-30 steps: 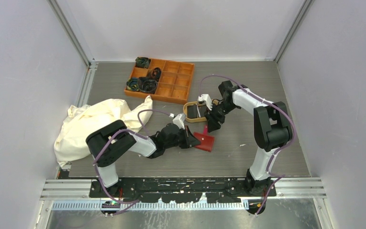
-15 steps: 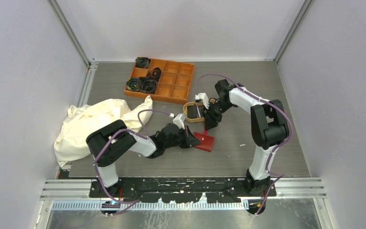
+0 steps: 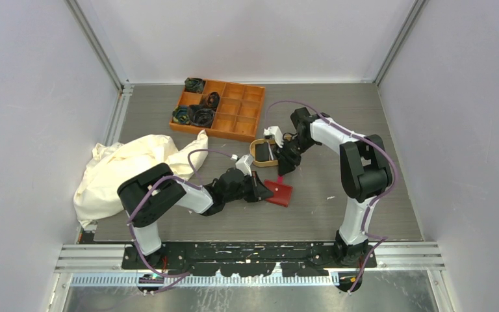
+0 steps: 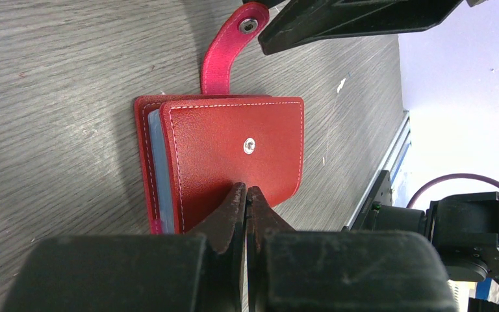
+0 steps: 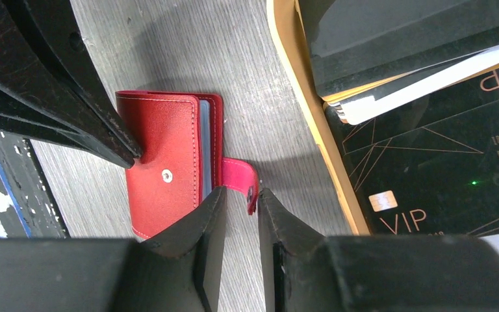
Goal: Put the credit cards into the card holder
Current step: Close the card holder at the center of the board.
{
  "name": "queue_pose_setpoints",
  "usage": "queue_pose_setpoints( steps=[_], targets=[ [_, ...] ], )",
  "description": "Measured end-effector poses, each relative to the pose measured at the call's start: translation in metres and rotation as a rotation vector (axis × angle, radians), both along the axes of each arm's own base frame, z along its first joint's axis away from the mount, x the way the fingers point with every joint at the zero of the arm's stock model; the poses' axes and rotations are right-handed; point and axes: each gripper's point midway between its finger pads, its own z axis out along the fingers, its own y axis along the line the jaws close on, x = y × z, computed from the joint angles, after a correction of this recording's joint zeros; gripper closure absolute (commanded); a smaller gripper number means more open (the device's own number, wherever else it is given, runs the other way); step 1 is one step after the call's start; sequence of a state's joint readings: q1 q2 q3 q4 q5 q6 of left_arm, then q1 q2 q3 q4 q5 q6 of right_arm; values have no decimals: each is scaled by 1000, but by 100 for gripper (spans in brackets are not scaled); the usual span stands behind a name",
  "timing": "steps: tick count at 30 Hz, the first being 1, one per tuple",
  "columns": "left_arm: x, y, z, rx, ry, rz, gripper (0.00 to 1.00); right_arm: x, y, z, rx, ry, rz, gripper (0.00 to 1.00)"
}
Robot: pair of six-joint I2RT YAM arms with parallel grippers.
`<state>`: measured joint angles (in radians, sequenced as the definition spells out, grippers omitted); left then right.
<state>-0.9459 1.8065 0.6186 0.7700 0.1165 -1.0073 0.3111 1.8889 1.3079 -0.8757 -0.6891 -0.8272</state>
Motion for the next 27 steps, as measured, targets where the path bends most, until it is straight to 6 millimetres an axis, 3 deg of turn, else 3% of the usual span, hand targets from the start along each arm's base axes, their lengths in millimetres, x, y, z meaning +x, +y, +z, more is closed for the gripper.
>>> queue_pose_setpoints(
  steps=[8, 20, 27],
  targets=[
    [0, 0, 0, 1, -1, -1, 100, 0, 1, -4, -16, 13, -1, 78],
    [0, 0, 0, 1, -2, -1, 100, -2, 0, 0, -21, 27, -2, 79],
    [0, 0, 0, 1, -2, -1, 100, -2, 0, 3, -21, 29, 3, 88]
  ],
)
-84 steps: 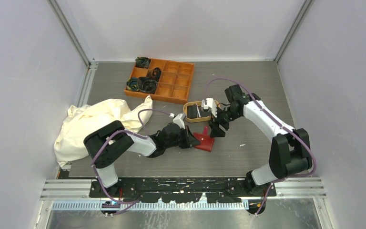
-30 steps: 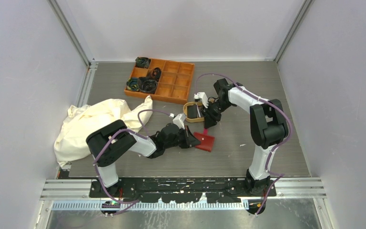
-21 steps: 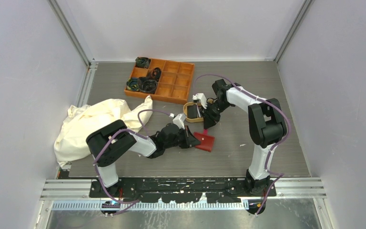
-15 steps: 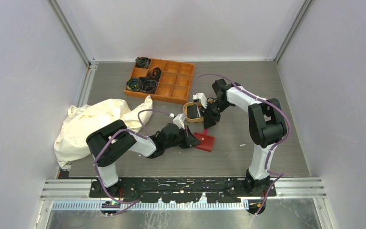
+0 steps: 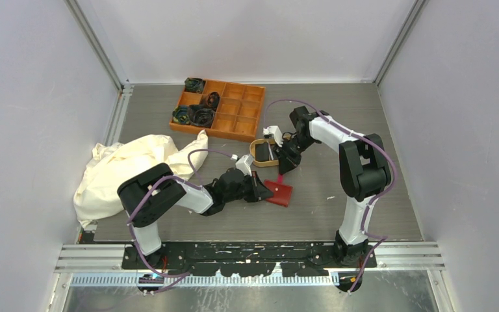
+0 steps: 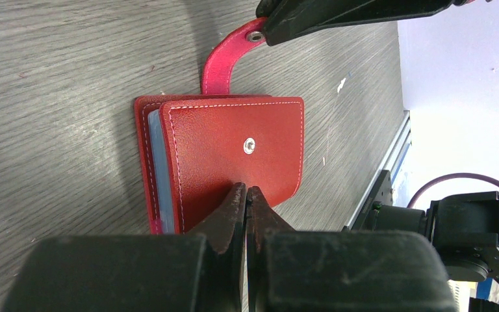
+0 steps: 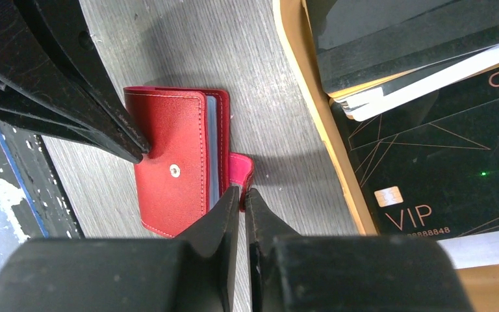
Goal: Put the credit cards into the card holder
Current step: Close the card holder at the center of the board.
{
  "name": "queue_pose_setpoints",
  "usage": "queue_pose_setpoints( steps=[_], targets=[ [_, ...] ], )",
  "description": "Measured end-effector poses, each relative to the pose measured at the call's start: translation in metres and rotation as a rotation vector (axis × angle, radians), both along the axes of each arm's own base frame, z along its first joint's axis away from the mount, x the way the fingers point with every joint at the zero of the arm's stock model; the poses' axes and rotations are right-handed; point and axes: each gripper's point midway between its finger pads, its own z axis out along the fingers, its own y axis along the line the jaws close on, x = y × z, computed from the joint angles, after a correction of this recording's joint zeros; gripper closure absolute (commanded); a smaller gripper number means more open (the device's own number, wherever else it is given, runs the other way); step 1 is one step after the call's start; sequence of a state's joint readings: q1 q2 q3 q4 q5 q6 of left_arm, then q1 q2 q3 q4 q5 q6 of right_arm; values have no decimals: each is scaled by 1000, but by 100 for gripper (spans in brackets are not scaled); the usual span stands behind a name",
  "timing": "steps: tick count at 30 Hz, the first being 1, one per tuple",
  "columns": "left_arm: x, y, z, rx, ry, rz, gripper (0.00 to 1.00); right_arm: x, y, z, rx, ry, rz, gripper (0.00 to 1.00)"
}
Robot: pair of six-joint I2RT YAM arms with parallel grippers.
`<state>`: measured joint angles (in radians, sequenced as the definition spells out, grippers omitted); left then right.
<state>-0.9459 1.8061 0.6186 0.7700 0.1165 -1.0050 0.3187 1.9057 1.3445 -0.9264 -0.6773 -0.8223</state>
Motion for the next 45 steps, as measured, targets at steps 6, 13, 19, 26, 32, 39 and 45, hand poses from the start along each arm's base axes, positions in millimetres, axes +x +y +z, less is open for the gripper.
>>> queue_pose_setpoints(
  steps=[6, 13, 19, 26, 32, 39, 45],
  targets=[
    [0, 0, 0, 0, 0, 0, 100, -2, -1, 0, -5, 10, 11, 94],
    [0, 0, 0, 0, 0, 0, 100, -6, -1, 0, 2, 16, 31, 99],
    [0, 0, 0, 0, 1, 0, 100, -18, -1, 9, 28, 6, 35, 99],
    [-1, 0, 0, -3, 5, -7, 100, -35, 6, 15, 37, -8, 72, 99],
    [-1, 0, 0, -3, 6, -9, 100, -51, 9, -1, -12, -3, 118, 99],
    [-1, 1, 0, -4, 7, -11, 100, -52, 14, -5, -42, -28, 136, 99],
    [-1, 1, 0, -5, 6, -11, 100, -51, 16, -2, -37, -38, 129, 99]
  ],
)
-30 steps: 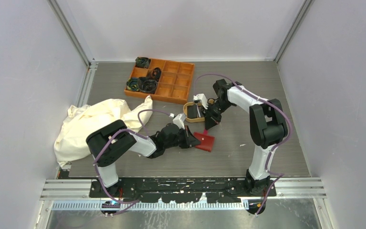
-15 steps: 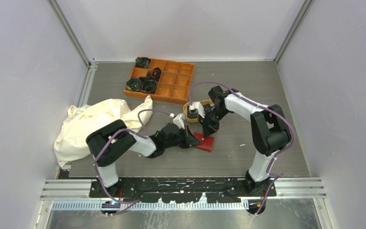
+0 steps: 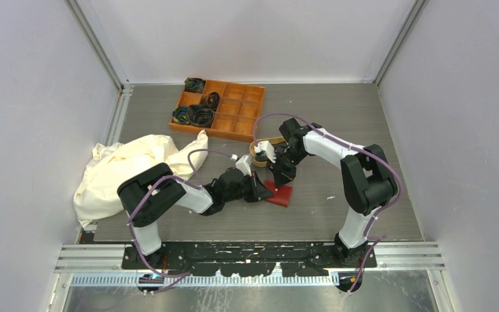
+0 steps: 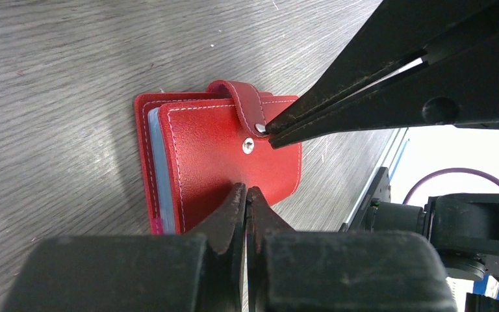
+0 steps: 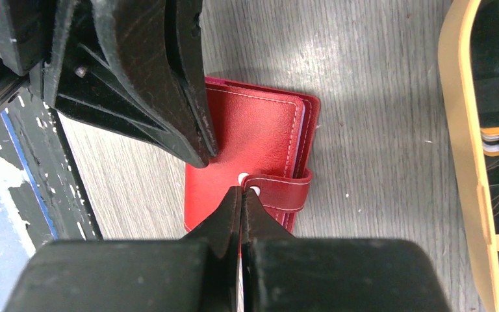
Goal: Put the credit cards into the card holder
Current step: Close the card holder at the center of the board.
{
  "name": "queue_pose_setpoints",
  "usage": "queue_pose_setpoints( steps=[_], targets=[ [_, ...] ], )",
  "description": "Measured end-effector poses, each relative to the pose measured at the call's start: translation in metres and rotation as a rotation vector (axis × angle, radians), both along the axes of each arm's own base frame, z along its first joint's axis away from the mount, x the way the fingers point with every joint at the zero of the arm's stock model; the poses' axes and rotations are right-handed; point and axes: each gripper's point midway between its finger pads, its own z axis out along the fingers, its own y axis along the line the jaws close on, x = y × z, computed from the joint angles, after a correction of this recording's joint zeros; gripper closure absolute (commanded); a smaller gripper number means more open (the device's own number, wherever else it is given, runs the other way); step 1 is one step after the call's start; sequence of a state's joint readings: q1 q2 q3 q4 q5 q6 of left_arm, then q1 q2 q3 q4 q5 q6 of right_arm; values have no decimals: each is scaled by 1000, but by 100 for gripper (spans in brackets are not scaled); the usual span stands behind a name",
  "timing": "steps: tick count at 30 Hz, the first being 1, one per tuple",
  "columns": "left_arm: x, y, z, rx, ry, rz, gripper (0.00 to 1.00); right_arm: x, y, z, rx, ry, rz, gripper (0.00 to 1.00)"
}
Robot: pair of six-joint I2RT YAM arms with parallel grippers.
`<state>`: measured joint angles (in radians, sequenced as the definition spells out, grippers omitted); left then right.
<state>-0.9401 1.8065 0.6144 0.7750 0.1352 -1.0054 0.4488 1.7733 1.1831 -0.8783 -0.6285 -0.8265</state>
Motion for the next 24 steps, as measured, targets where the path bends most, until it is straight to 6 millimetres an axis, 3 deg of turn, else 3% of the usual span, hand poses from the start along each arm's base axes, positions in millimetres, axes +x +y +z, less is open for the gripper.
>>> queue_pose_setpoints(
  steps=[24],
  targets=[
    [-1, 1, 0, -4, 8, 3, 100, -7, 5, -5, -34, -24, 51, 99]
  ],
)
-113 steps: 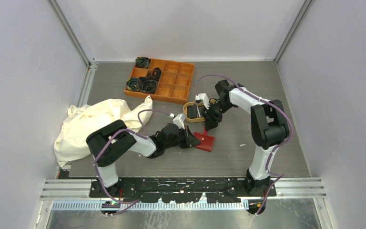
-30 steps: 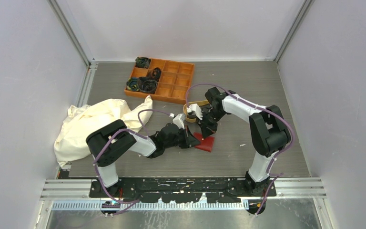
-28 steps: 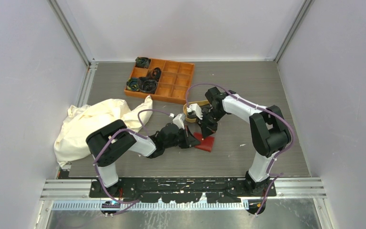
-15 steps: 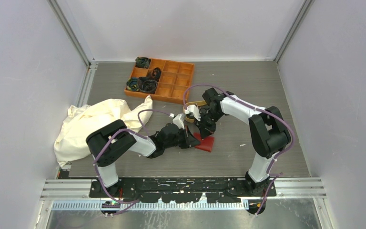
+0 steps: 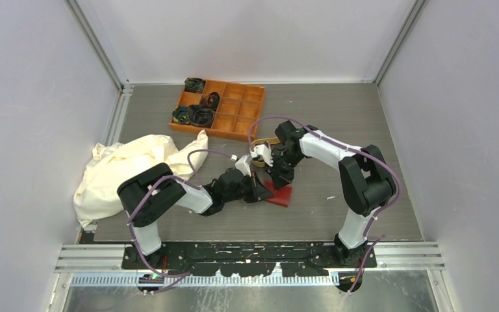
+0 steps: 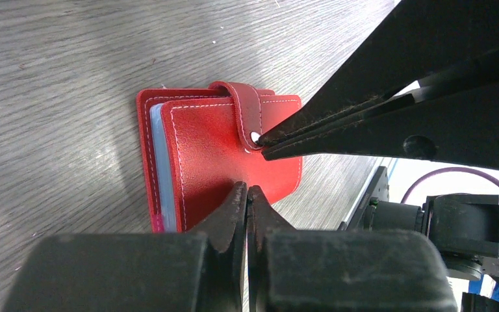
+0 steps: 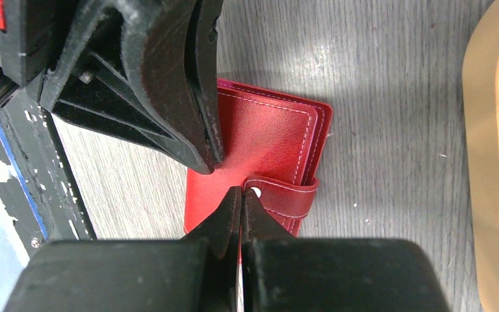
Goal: Put the credit cards into the card holder
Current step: Close the card holder at the center of the board.
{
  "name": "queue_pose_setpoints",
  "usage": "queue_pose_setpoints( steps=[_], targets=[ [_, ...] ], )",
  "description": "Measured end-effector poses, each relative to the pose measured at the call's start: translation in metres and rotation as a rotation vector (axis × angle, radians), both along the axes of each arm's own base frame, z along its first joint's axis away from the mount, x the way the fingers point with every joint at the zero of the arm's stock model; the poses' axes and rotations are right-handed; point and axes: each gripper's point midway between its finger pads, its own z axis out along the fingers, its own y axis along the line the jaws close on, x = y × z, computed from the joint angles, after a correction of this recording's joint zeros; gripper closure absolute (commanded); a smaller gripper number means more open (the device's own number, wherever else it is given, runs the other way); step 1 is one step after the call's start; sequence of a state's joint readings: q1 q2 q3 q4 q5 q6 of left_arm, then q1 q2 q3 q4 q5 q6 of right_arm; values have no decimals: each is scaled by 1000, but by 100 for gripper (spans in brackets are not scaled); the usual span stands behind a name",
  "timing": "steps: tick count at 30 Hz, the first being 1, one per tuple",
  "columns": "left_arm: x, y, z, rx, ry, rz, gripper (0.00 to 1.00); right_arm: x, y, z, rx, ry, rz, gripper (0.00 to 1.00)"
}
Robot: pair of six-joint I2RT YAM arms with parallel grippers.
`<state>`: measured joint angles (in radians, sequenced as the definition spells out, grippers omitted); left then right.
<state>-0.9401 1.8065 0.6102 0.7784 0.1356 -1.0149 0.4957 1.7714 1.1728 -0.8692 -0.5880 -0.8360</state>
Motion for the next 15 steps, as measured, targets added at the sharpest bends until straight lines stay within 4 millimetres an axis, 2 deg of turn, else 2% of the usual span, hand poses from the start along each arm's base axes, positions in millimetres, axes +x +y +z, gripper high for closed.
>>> queue_pose_setpoints(
  steps=[15],
  targets=[
    [-1, 1, -1, -10, 22, 11, 100, -5, 0, -1, -26, -25, 30, 99]
  ],
)
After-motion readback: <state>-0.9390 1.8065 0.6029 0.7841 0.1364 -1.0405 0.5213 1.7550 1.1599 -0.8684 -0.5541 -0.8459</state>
